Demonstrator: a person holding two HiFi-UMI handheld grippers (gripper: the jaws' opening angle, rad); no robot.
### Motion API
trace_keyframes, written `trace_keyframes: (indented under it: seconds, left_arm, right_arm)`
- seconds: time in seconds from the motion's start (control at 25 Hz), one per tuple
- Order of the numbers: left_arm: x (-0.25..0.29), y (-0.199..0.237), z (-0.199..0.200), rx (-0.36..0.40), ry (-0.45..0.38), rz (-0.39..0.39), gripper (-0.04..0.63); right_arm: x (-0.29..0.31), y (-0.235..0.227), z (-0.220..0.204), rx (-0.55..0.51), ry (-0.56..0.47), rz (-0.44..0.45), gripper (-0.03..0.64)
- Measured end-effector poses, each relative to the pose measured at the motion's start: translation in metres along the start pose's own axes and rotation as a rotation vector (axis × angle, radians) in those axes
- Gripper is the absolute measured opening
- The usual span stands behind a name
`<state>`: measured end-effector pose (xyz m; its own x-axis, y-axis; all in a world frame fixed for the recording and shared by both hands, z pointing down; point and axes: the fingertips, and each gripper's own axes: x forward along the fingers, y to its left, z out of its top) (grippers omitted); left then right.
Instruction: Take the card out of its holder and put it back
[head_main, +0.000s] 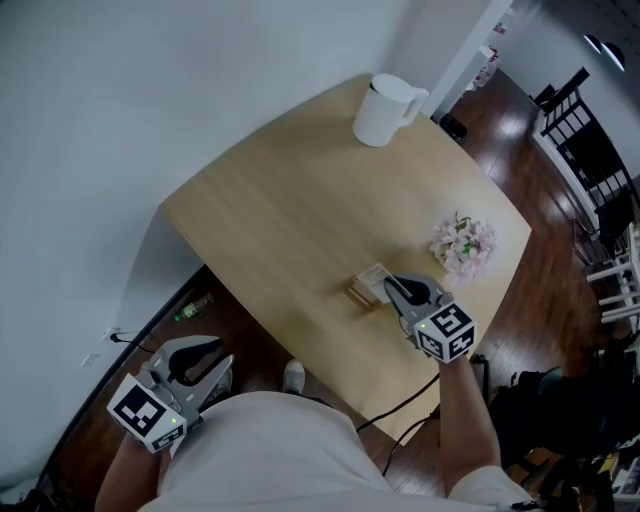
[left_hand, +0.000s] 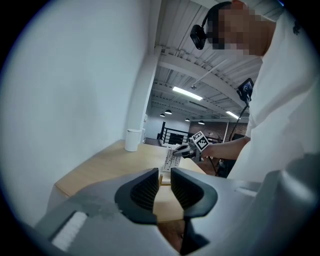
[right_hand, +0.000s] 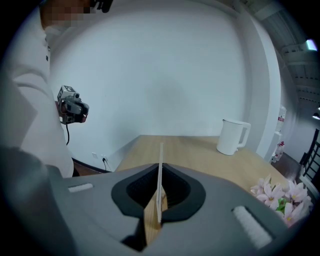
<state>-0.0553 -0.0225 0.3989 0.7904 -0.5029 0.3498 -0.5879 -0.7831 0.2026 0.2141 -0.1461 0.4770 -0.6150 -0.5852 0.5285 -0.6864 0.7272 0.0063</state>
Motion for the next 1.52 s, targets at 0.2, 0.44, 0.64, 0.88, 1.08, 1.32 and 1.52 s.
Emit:
trace_keyframes:
  seconds: [0.2,0.44,0.64,0.88,1.08,1.32,1.52]
  left_arm:
    - [-0.024,0.015,-0.002,0.009,-0.008,-0.035,0.084]
    - [-0.050,0.034,-0.005,0.025,-0.027,-0.080,0.084]
    - [-0.077,0.053,-0.012,0.036,-0.038,-0.107,0.084]
    - [-0.118,0.073,-0.023,0.047,-0.037,-0.136,0.084]
    - [-0.147,0.087,-0.034,0.053,-0.034,-0.163,0.084]
    - [-0.167,0.097,-0.050,0.060,-0.024,-0.200,0.084]
    - [-0.175,0.098,-0.058,0.063,-0.026,-0.231,0.084]
  right_arm:
    - [0.000,0.035,0.025,-0.010,-0.008,-0.020,0.021]
    - [0.006,0.095,0.054,-0.022,-0.019,-0.018,0.021]
    - [0.012,0.150,0.083,-0.050,-0.046,-0.015,0.021]
    - [0.016,0.219,0.123,-0.065,-0.077,-0.012,0.021]
    - [0.024,0.284,0.144,-0.071,-0.093,0.020,0.020]
    - [0.031,0.340,0.160,-0.096,-0.105,0.043,0.021]
    - [0.030,0.377,0.169,-0.099,-0.095,0.053,0.021]
